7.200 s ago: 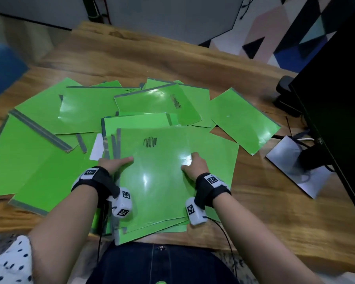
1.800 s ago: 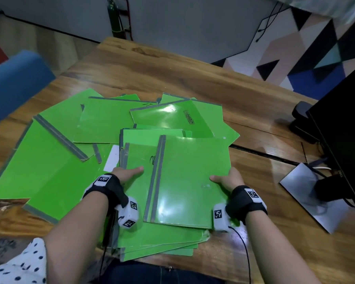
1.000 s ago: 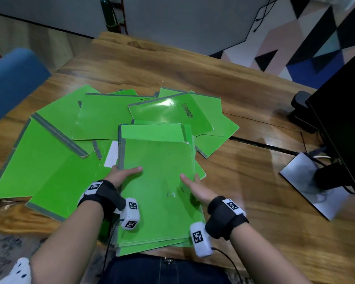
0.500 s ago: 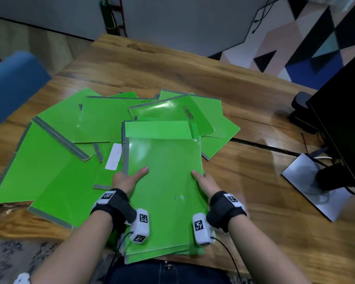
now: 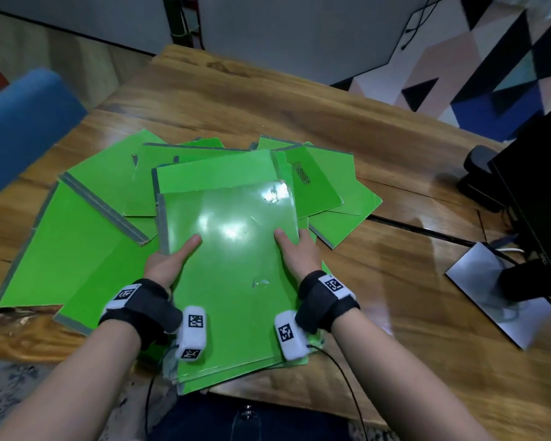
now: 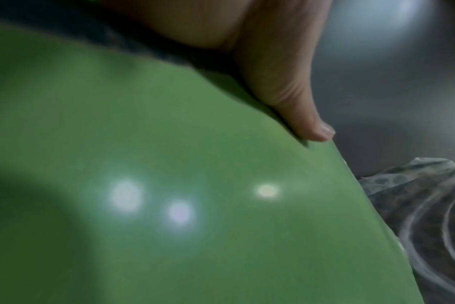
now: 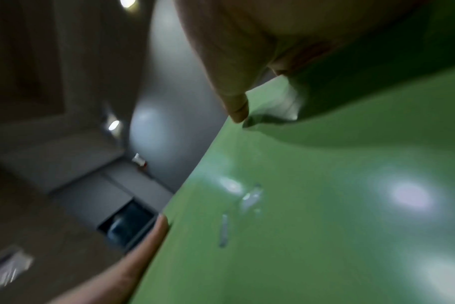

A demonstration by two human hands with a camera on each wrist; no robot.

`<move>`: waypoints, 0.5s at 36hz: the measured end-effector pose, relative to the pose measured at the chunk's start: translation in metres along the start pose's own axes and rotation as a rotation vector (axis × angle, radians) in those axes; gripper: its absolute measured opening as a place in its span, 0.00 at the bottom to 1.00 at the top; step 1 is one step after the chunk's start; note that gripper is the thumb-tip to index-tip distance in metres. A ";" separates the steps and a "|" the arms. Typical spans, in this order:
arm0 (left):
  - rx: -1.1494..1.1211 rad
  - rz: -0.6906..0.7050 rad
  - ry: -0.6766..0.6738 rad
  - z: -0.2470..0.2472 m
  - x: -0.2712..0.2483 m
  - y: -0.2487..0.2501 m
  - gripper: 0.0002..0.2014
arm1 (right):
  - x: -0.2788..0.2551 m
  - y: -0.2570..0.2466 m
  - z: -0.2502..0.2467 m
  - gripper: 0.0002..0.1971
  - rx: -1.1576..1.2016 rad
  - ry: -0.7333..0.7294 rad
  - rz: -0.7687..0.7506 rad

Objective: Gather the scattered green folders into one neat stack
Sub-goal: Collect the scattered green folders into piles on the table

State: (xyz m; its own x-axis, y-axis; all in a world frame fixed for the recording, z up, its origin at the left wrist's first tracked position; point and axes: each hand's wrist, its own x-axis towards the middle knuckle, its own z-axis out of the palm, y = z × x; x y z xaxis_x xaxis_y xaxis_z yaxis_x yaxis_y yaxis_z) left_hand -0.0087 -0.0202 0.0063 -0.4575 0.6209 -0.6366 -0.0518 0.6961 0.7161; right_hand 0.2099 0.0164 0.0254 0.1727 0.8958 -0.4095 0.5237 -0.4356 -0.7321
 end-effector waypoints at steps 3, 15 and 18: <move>-0.043 0.006 0.068 -0.012 0.009 0.005 0.54 | 0.004 -0.019 0.006 0.35 -0.272 -0.042 -0.082; -0.077 0.021 0.162 -0.072 0.043 0.025 0.39 | 0.087 -0.047 0.021 0.22 -0.301 -0.049 0.191; -0.038 0.011 0.159 -0.082 0.054 0.022 0.27 | 0.110 -0.038 0.027 0.27 -0.257 0.084 0.332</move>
State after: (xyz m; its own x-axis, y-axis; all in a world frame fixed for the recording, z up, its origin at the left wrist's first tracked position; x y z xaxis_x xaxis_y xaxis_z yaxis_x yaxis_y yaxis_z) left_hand -0.1069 -0.0009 0.0117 -0.5930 0.5610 -0.5776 -0.0783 0.6738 0.7348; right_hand 0.1867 0.1287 -0.0063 0.4290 0.7191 -0.5467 0.6173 -0.6752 -0.4037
